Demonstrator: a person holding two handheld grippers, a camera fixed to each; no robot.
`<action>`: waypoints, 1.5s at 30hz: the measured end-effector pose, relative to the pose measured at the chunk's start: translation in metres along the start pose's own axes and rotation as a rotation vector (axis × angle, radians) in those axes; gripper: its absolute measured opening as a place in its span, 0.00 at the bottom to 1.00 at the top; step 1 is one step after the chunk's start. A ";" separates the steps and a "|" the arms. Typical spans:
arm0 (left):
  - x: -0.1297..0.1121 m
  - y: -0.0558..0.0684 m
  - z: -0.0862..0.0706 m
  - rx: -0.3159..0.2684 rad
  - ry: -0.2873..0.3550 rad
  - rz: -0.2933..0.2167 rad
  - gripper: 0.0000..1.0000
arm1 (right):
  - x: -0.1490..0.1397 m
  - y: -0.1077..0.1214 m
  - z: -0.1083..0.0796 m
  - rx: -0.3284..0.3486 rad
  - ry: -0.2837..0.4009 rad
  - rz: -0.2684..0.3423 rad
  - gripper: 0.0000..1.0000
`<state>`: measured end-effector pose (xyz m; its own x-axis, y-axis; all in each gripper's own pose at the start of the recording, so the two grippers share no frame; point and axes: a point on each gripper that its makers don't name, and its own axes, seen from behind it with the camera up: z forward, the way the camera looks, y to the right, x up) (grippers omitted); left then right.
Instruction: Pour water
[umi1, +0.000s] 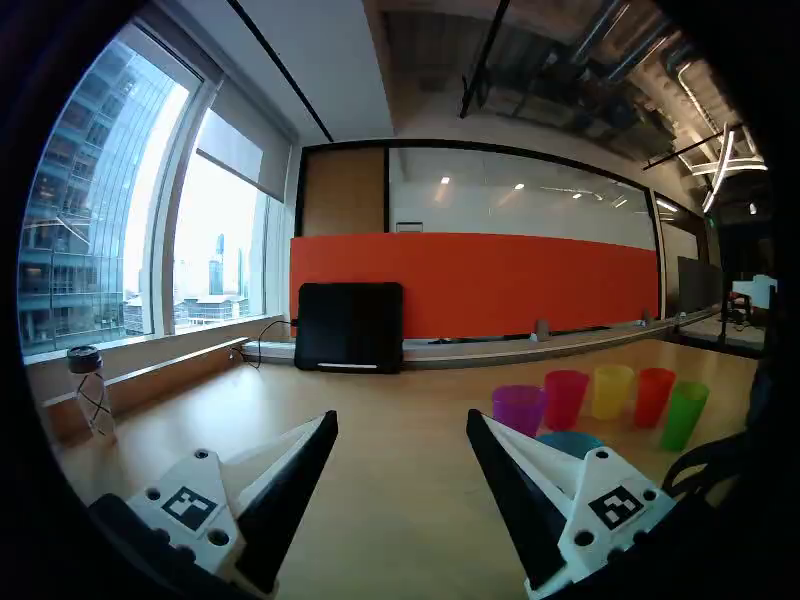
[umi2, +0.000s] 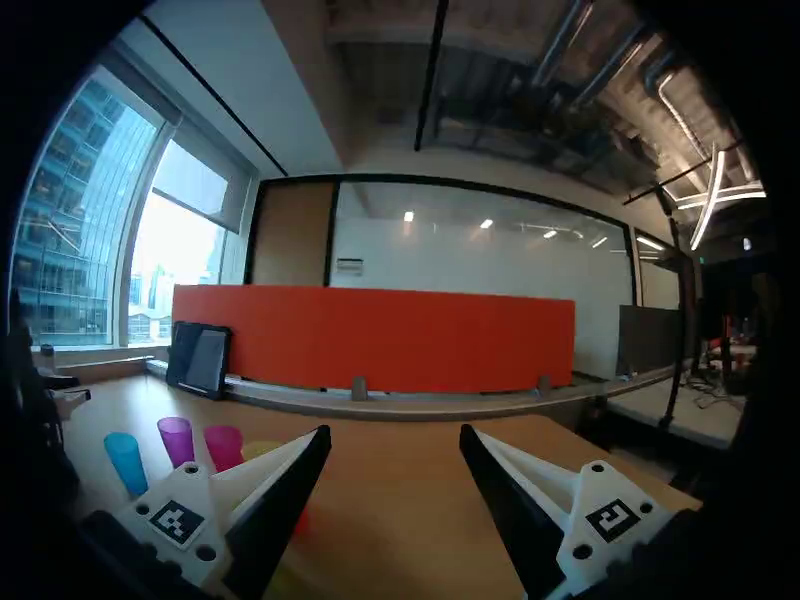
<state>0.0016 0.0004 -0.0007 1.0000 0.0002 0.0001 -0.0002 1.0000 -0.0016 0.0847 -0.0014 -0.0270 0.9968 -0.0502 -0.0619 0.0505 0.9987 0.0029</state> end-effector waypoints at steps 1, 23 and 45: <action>0.000 0.000 0.000 0.000 0.000 0.000 0.96 | 0.000 0.001 0.000 -0.001 0.004 -0.004 1.00; 0.000 -0.001 0.000 0.000 0.000 0.000 0.96 | -0.030 -0.010 0.014 -0.011 0.027 0.003 1.00; 0.000 -0.001 0.000 0.001 0.000 0.000 0.96 | -0.068 -0.001 0.020 -0.002 -0.010 0.080 1.00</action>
<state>0.0012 -0.0005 -0.0006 1.0000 0.0003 -0.0001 -0.0003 1.0000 -0.0011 0.0185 0.0006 -0.0028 0.9982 0.0299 -0.0514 -0.0296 0.9995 0.0058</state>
